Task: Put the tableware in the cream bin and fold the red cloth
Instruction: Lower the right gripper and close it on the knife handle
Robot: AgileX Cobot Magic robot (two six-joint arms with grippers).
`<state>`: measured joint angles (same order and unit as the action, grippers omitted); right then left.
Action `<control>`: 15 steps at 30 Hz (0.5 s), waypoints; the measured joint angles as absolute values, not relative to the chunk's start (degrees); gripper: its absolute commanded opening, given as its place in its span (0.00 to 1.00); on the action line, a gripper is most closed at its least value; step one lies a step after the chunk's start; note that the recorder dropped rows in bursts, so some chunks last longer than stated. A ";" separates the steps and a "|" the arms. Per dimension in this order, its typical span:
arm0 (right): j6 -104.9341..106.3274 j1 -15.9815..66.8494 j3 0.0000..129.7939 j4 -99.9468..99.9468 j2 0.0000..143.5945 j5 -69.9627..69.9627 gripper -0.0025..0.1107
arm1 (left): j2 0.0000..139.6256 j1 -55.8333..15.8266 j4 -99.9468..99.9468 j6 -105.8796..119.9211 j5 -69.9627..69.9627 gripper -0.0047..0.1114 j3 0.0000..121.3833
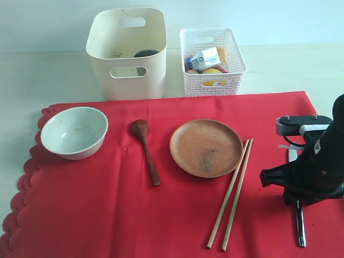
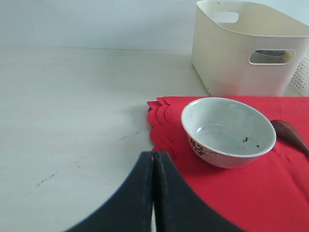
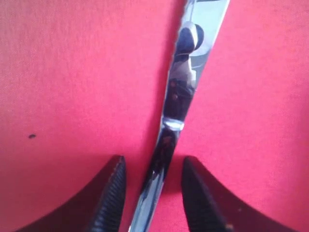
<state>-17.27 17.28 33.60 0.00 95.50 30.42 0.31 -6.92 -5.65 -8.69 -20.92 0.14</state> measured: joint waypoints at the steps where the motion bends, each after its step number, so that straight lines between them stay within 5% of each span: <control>1: -17.27 17.28 33.60 -0.52 95.50 30.42 0.37 | 0.31 -6.92 -5.65 -8.69 -20.92 0.04 0.14; 9: -17.16 17.28 33.60 -1.40 95.61 30.07 0.36 | 0.31 -6.92 -5.65 -8.69 -20.92 0.04 0.14; 15: -17.16 17.28 33.60 -1.40 95.61 30.07 0.25 | 0.31 -6.92 -5.65 -8.69 -20.92 0.04 0.14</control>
<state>-17.16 17.28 33.60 -1.40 95.61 30.07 0.31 -6.92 -5.65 -8.69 -20.92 0.14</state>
